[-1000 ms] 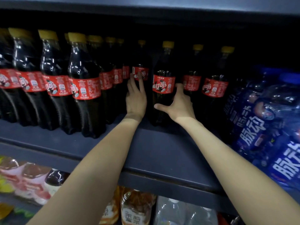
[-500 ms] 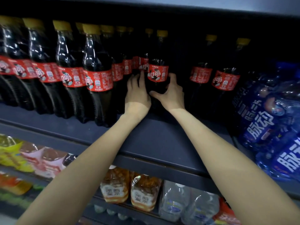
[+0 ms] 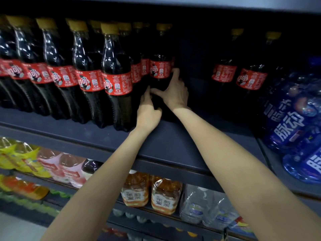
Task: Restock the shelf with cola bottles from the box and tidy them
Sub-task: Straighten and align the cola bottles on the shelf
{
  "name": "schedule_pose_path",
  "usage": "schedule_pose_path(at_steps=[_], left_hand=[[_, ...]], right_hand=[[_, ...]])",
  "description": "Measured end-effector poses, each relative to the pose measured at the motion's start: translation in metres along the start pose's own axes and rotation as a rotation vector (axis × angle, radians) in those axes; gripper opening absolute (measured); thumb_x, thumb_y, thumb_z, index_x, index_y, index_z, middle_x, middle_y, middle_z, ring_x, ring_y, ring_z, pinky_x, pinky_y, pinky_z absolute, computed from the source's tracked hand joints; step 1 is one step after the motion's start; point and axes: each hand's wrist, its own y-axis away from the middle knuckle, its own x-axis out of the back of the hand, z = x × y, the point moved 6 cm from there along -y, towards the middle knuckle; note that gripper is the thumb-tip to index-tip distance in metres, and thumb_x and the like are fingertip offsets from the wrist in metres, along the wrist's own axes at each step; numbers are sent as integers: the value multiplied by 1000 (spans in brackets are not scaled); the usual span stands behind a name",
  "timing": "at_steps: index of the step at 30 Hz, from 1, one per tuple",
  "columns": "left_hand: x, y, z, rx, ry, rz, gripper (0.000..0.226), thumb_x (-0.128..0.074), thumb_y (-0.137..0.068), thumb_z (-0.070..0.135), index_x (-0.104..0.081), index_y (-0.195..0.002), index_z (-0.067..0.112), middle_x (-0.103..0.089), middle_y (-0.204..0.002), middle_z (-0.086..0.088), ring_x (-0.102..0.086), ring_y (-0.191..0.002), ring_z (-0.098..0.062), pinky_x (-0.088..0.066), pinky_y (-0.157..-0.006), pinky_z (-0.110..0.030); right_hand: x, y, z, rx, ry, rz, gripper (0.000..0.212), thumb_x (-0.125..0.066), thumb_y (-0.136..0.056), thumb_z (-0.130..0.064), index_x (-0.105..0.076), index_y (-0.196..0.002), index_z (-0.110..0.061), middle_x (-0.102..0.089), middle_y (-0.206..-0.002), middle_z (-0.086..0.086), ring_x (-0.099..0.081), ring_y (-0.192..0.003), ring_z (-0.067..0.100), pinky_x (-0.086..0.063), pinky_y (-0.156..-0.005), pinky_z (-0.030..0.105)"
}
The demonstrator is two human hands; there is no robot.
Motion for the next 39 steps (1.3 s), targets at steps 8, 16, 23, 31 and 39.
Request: schedule_pose_path(at_steps=[8, 16, 23, 31, 39], left_hand=[[4, 27, 40, -54, -33, 8, 64, -60, -85, 7, -34, -143, 11, -51, -131, -8, -54, -114, -19, -45, -97, -32], [-66, 21, 106, -309, 136, -33, 45, -62, -83, 7, -52, -127, 12, -62, -106, 0, -59, -97, -14, -50, -88, -31], [-142, -33, 103, -178, 243, -320, 89, -63, -80, -4, -9, -150, 5, -26, -151, -16, -23, -141, -22, -19, -118, -36], [-139, -24, 95, -174, 176, -289, 88, -74, -81, 19, -17, -148, 20, -43, -146, -2, -41, -131, -16, -37, -106, -32], [-71, 33, 94, -109, -14, -7, 87, -81, -68, 34, -31, -139, 34, -52, -134, 6, -57, -115, -18, -49, -86, -36]], right_hand=[[74, 57, 12, 0, -252, 17, 46, -72, -81, -22, -54, -123, -15, -60, -106, -1, -59, -94, 11, -52, -86, 32], [168, 103, 59, 228, 416, 440, 32, -56, -83, -18, -60, -114, -9, -58, -117, 14, -46, -110, 31, -42, -91, 43], [164, 59, 104, -238, 119, 424, 89, -68, -82, -25, -11, -150, -14, -30, -144, 21, -37, -128, 39, -36, -103, 47], [165, 50, 122, -208, 16, 363, 105, -75, -77, -21, -1, -151, -24, -45, -142, 15, -53, -120, 34, -45, -95, 45], [170, 86, 99, -148, -145, 273, 104, -79, -71, -20, -10, -149, -30, -51, -139, 2, -54, -121, 20, -41, -97, 27]])
